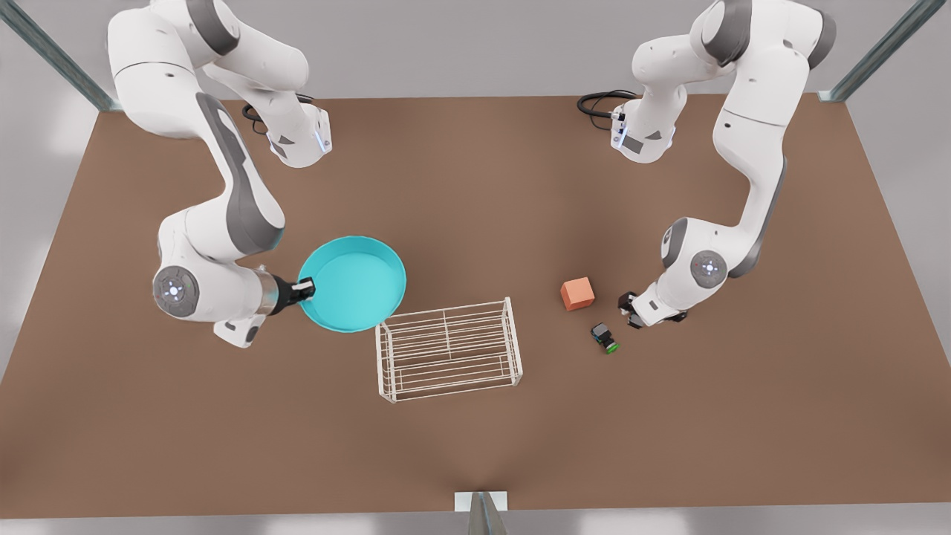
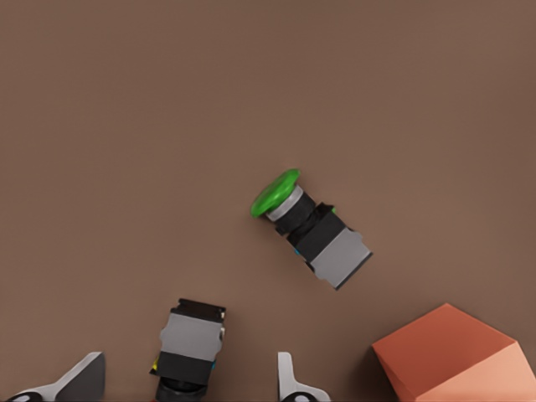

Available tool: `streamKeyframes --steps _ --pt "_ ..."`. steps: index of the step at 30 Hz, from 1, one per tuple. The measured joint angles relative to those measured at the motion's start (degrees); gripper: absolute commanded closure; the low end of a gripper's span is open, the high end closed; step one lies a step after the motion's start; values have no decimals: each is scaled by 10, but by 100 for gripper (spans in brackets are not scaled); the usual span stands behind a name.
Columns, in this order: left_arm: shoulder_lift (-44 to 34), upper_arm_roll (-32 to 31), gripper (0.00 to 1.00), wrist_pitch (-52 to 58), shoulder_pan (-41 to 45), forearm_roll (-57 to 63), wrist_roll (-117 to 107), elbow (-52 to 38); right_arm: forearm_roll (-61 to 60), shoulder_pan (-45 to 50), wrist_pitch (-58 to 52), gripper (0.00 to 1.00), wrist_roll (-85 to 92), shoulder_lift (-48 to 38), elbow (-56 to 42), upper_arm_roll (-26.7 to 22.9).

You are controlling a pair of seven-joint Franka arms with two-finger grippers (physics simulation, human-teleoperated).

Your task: Place the plate on the shelf with right arm and place the red button switch in the plate with left arm

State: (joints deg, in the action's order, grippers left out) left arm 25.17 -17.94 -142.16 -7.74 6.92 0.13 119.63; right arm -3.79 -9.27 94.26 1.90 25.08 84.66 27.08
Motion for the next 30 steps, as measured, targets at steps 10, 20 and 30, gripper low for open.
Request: streamKeyframes --steps 10,20,30 --pt "27 0 0 -12 1 1 3 -1 25 124 123 77 -134 113 -96 -2" --pt "56 0 0 -40 0 2 4 -1 65 166 225 0 -236 161 -116 -8" --pt "63 0 22 -57 1 6 5 -1 79 118 156 0 -302 38 -127 -4"
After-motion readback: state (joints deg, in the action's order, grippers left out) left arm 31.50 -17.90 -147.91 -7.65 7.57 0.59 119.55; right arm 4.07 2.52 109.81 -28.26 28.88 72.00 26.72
